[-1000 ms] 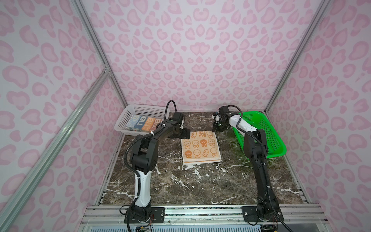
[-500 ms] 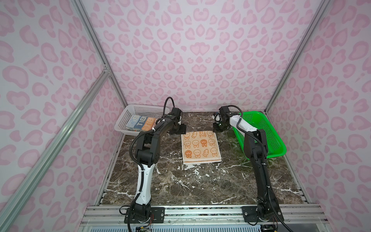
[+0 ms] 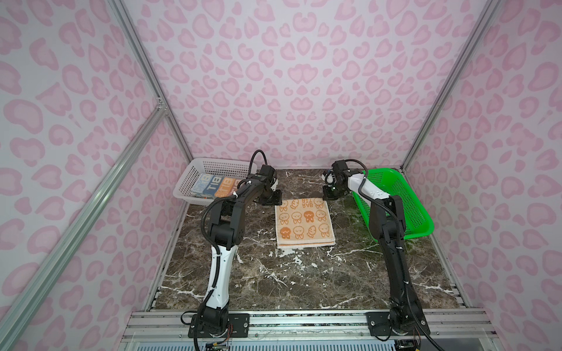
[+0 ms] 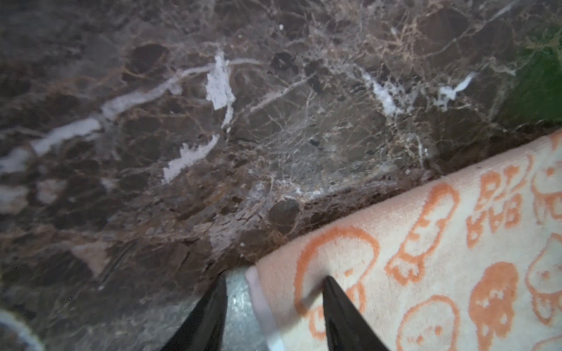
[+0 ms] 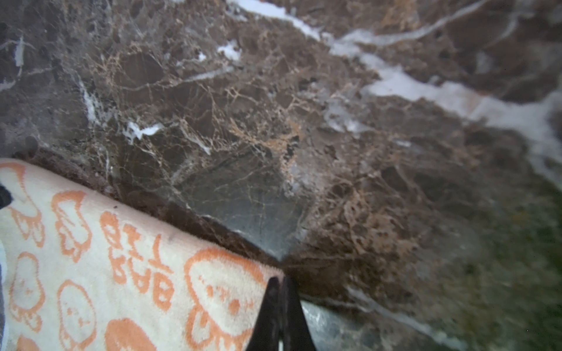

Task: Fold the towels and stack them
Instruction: 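Lower both grippers to pinch the towel's far edge corners, then fold the far edge toward the robot with both grippers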

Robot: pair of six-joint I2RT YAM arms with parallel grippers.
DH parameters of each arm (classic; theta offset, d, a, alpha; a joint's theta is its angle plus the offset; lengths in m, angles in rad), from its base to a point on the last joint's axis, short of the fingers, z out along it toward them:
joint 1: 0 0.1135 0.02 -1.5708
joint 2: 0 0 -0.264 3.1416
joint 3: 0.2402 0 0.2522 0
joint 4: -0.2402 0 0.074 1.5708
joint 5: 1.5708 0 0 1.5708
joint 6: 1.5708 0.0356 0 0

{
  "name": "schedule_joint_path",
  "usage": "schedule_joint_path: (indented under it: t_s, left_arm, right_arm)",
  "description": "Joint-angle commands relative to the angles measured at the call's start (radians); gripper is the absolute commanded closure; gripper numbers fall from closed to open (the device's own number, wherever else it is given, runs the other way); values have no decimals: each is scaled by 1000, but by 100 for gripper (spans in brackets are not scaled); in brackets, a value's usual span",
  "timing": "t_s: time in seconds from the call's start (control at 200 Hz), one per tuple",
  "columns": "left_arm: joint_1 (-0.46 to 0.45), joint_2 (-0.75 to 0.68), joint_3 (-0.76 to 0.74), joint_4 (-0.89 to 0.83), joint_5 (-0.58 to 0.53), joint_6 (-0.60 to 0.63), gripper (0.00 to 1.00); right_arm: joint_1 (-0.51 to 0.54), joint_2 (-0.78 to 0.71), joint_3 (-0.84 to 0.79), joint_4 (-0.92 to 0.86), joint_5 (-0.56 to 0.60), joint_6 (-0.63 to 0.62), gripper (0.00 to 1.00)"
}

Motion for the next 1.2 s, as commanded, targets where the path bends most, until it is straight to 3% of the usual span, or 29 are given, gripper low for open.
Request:
schedule_joint_path:
  t_s: [0.0,0.475,0.53,0.755,0.89,1.195]
  left_arm:
    - [2,33,11,-18,15,3,53]
    - [2,7,-41,-21,5,21,63]
    - [3,22,-23,-32,5,24,70]
    - [4,39,0,-45,11,31,83]
    - [5,38,8,-63,8,63,96]
    - [12,-22,86,-118,-25,160,97]
  right_arm:
    - [3,7,-14,-43,14,-5,100]
    - [3,3,-23,-33,7,0,100]
    - [4,3,-24,-30,6,1,100]
    - [4,-4,-26,-36,15,-5,100]
    - [-1,-11,-14,-41,8,3,100]
    - [-42,-113,-52,-13,-51,63,100]
